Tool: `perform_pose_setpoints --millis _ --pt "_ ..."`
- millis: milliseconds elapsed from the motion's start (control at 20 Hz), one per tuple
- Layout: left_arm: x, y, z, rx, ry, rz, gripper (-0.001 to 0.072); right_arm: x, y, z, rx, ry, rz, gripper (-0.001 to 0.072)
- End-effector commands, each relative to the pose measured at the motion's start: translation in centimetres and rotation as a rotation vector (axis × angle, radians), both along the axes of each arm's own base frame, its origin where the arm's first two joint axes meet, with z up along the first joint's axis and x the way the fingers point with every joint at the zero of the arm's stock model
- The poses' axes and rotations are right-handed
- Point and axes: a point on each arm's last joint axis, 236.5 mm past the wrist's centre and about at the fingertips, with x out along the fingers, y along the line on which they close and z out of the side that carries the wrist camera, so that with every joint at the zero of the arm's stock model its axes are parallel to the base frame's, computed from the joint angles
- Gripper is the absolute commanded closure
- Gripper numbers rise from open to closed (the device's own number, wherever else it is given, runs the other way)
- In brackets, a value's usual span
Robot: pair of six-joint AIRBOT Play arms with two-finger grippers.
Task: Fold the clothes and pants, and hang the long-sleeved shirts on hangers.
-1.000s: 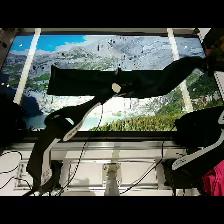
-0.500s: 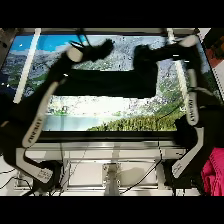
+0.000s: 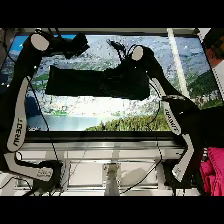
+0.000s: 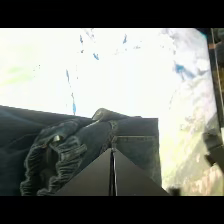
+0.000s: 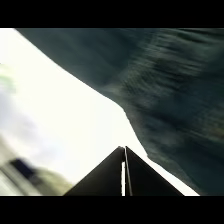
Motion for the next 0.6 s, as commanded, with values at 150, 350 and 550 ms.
perform_pose_setpoints --millis 150,350,550 --pt "-1.2 0.5 0.2 0.068 -0.020 -0.065 0.0697 3.9 -17.3 2.4 0.039 0.007 -0.216 0.0688" --pt "-2.3 0.4 1.0 0.105 -0.044 -0.112 0.0696 2.1 -24.4 0.2 0.521 0.227 -0.430 0.0657" --pt "-2.4 0.4 1.2 0.104 -0.046 -0.112 0.0696 -1.7 -25.6 -7.9 0.517 0.410 -0.570 0.0098"
